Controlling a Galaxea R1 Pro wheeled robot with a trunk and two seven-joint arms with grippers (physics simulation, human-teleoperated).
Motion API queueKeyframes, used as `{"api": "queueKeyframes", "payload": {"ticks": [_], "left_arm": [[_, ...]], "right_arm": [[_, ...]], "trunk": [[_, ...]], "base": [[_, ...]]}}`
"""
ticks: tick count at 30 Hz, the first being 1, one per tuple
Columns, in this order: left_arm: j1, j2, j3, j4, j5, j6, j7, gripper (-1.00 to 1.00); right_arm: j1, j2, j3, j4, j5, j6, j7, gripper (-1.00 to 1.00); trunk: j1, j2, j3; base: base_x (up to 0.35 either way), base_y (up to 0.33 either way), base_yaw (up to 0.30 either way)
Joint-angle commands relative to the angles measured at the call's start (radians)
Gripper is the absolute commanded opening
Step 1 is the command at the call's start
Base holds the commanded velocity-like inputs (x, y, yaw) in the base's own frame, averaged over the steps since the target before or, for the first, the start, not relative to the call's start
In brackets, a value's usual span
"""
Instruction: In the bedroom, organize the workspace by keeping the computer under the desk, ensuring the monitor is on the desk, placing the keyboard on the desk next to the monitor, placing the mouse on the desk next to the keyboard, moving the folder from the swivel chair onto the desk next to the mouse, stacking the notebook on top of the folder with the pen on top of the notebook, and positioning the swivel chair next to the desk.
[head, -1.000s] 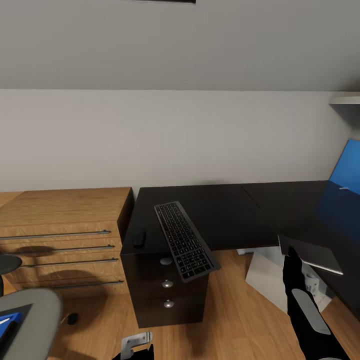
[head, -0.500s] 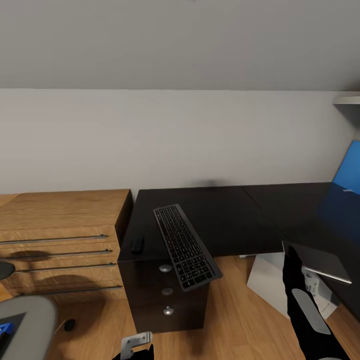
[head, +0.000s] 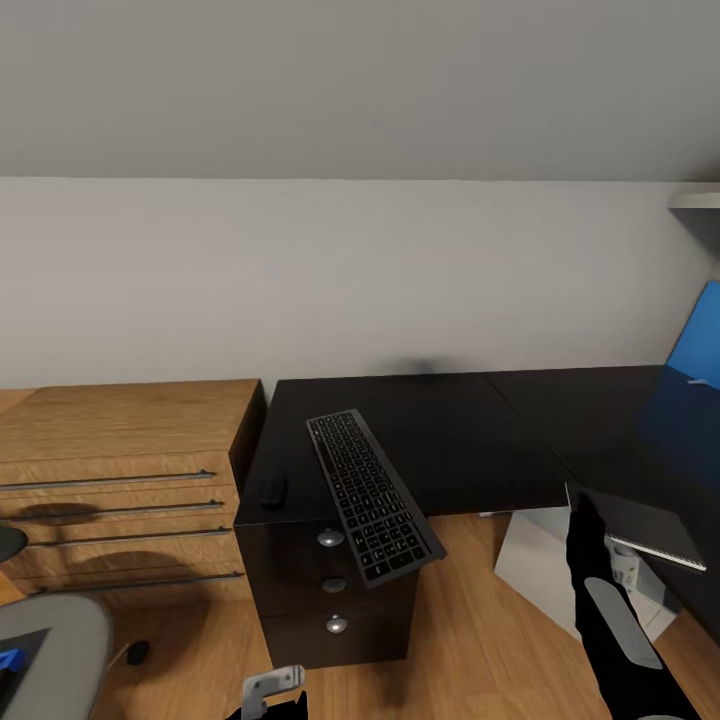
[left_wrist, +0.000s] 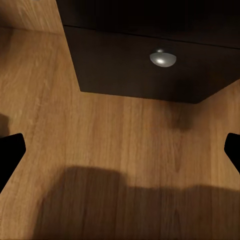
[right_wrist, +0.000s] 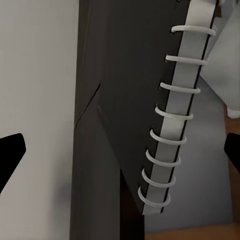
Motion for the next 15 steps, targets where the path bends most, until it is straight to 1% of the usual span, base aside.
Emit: {"api": "queueKeyframes", "payload": {"ticks": [1,4,7,15], "left_arm": [[0.000,0.001,-0.002,-0.002,0.006,0.003,0.007,1.00],[0.000,0.001,-0.002,-0.002,0.006,0.003,0.007,1.00],[0.000,0.001,-0.002,-0.002,0.006,0.003,0.007,1.00],[0.000,0.001,-0.003,-0.001,0.006,0.003,0.007,1.00]], "right_arm": [[0.000,0.000,0.000,0.000,-0.010,-0.004,0.002,1.00],[-0.001,-0.001,-0.014,0.000,-0.010,-0.004,0.002,1.00],[0.000,-0.001,-0.021,0.000,-0.010,-0.004,0.002,1.00],[-0.001,-0.001,-0.026,0.000,-0.009,-0.004,0.002,1.00]], "trunk": [[0.000,0.000,-0.001],[0.000,0.000,-0.001],[0.000,0.000,-0.001],[0.000,0.000,-0.001]], "base": [[0.000,0.000,0.000],[0.000,0.000,0.000],[0.000,0.000,0.000],[0.000,0.000,0.000]]}}
